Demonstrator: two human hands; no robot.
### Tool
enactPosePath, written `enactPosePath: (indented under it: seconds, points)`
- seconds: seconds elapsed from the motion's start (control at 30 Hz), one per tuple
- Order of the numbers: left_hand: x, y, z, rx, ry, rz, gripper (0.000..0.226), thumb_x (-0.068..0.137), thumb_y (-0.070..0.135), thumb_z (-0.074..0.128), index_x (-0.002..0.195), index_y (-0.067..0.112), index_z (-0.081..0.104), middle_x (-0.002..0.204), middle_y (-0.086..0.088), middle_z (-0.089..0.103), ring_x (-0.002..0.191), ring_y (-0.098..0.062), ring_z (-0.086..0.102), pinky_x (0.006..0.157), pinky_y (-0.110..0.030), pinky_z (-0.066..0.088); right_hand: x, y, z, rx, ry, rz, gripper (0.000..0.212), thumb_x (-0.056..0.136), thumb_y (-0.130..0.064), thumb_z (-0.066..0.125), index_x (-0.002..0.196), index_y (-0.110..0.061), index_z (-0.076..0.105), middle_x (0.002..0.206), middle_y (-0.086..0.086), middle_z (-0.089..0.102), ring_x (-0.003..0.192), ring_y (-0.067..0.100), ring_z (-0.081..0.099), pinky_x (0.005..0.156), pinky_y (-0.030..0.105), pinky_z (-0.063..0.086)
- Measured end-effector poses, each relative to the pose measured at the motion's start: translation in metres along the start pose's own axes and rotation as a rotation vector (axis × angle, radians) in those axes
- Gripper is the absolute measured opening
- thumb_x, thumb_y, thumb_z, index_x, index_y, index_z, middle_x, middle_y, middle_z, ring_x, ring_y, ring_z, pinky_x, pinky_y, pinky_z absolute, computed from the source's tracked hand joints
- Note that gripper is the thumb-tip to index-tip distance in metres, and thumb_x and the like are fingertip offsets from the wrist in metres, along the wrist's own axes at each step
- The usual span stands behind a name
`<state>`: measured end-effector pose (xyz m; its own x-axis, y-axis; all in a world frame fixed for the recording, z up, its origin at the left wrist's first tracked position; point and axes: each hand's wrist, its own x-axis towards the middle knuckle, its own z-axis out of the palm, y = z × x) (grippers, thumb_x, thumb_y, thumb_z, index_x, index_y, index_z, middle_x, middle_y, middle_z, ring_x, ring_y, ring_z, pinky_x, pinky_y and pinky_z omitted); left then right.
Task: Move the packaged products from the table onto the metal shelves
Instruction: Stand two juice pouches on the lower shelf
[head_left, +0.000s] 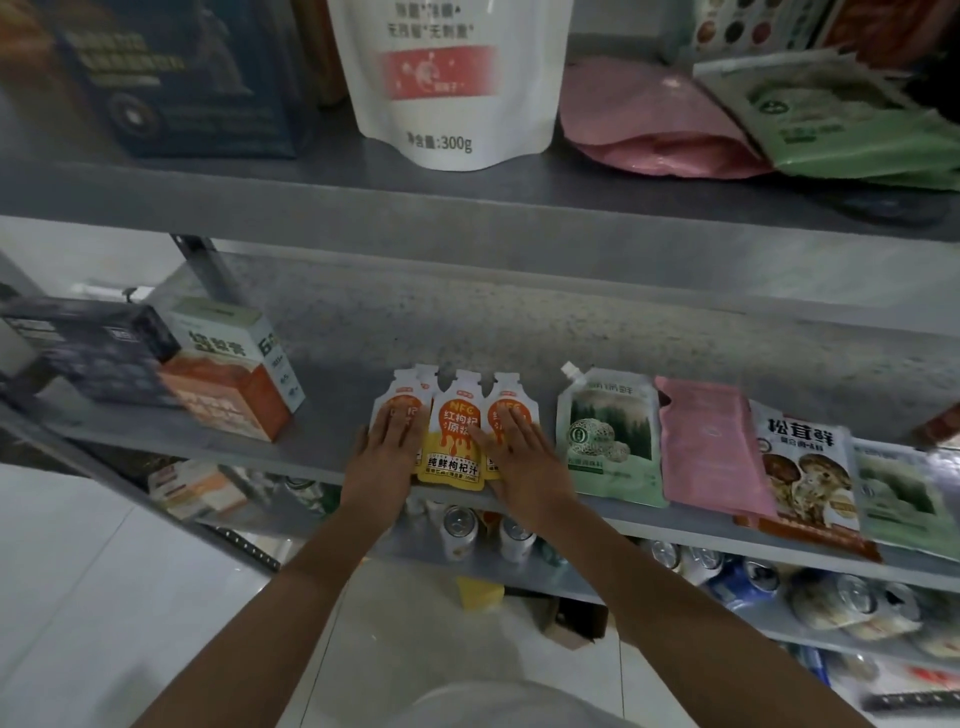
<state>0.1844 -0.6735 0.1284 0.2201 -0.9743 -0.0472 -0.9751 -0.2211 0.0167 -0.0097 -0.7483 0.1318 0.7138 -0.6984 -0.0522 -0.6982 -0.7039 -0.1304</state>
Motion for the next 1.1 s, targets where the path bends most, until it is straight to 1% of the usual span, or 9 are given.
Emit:
enactPosePath:
  seconds: [0.47, 0.6, 0.7, 0.77, 0.87, 0.93, 1.0, 1.03, 1.1]
  points:
    - [0.024, 0.024, -0.008, -0.026, -0.051, 0.157, 0.086, 0.093, 0.008, 0.048, 0.151, 0.019, -0.014, 0.16, -0.003, -0.016, 0.147, -0.023, -0.014, 0.12, -0.042, 0.006, -0.007, 0.011, -0.009, 0.039, -0.009, 0.157, 0.062, 0.098, -0.049, 0.036, 0.152, -0.034, 0.009, 0.161, 0.006, -0.006, 0.148, 0.026, -0.006, 0.119, 0.04, 0.001]
    - [0.024, 0.02, -0.013, -0.098, 0.024, 0.17, 0.081, 0.092, 0.003, 0.047, 0.152, 0.02, -0.004, 0.161, -0.002, -0.008, 0.148, -0.021, -0.007, 0.12, -0.04, 0.008, -0.006, 0.009, -0.009, 0.047, -0.044, 0.167, 0.074, 0.089, -0.071, 0.013, 0.153, -0.034, 0.004, 0.161, 0.004, -0.008, 0.148, 0.024, -0.009, 0.118, 0.04, -0.002]
    - [0.021, 0.015, -0.013, -0.174, 0.231, 0.249, 0.096, 0.069, -0.011, 0.066, 0.151, 0.014, 0.024, 0.157, -0.011, 0.024, 0.144, -0.03, 0.021, 0.111, -0.051, 0.031, -0.007, 0.01, -0.009, 0.047, -0.053, 0.158, 0.097, 0.069, -0.082, -0.011, 0.153, -0.034, 0.0, 0.161, 0.004, -0.009, 0.148, 0.023, -0.011, 0.118, 0.039, -0.004]
    - [0.02, 0.016, -0.01, -0.159, 0.233, 0.336, 0.106, 0.052, -0.013, 0.075, 0.146, 0.012, 0.032, 0.149, -0.014, 0.038, 0.139, -0.031, 0.029, 0.101, -0.055, 0.042, -0.008, 0.011, -0.007, 0.055, -0.043, 0.156, 0.103, 0.062, -0.078, -0.019, 0.153, -0.032, -0.002, 0.161, 0.004, -0.009, 0.148, 0.023, -0.011, 0.118, 0.038, -0.004]
    - [0.02, 0.021, -0.005, -0.18, 0.09, 0.426, 0.116, 0.047, -0.011, 0.078, 0.147, 0.018, 0.026, 0.152, -0.009, 0.035, 0.139, -0.027, 0.028, 0.102, -0.053, 0.042, -0.009, 0.013, -0.004, 0.044, -0.044, 0.145, 0.112, 0.056, -0.08, -0.031, 0.152, -0.028, -0.007, 0.16, 0.005, -0.012, 0.147, 0.023, -0.012, 0.117, 0.038, -0.005]
    - [0.025, 0.018, 0.002, -0.201, 0.014, 0.458, 0.114, 0.06, -0.008, 0.074, 0.151, 0.023, 0.014, 0.157, -0.003, 0.02, 0.144, -0.024, 0.018, 0.109, -0.054, 0.034, -0.009, 0.014, -0.004, 0.051, -0.062, 0.145, 0.117, 0.053, -0.082, -0.033, 0.152, -0.025, -0.011, 0.159, 0.006, -0.016, 0.147, 0.023, -0.015, 0.118, 0.038, -0.006]
    - [0.031, 0.014, 0.002, -0.221, -0.094, 0.463, 0.092, 0.084, 0.017, 0.065, 0.15, 0.024, 0.001, 0.159, 0.003, 0.003, 0.147, -0.018, 0.0, 0.116, -0.051, 0.019, -0.01, 0.014, -0.006, 0.057, -0.079, 0.145, 0.12, 0.049, -0.084, -0.033, 0.151, -0.023, -0.013, 0.159, 0.006, -0.019, 0.146, 0.023, -0.016, 0.117, 0.038, -0.007]
    - [0.033, 0.013, -0.001, -0.202, -0.129, 0.464, 0.084, 0.091, 0.047, 0.052, 0.148, 0.023, -0.005, 0.159, 0.005, -0.003, 0.146, -0.016, -0.006, 0.119, -0.048, 0.012, -0.01, 0.014, -0.008, 0.054, -0.085, 0.144, 0.122, 0.048, -0.084, -0.033, 0.151, -0.023, -0.014, 0.159, 0.006, -0.019, 0.146, 0.022, -0.016, 0.117, 0.038, -0.007]
    - [0.036, 0.014, -0.005, -0.111, -0.189, 0.457, 0.109, 0.067, 0.092, 0.011, 0.146, 0.022, -0.015, 0.157, 0.006, -0.017, 0.145, -0.014, -0.017, 0.119, -0.041, -0.001, -0.009, 0.014, -0.009, 0.044, -0.09, 0.143, 0.124, 0.046, -0.084, -0.036, 0.152, -0.023, -0.012, 0.159, 0.006, -0.018, 0.147, 0.023, -0.015, 0.117, 0.038, -0.007]
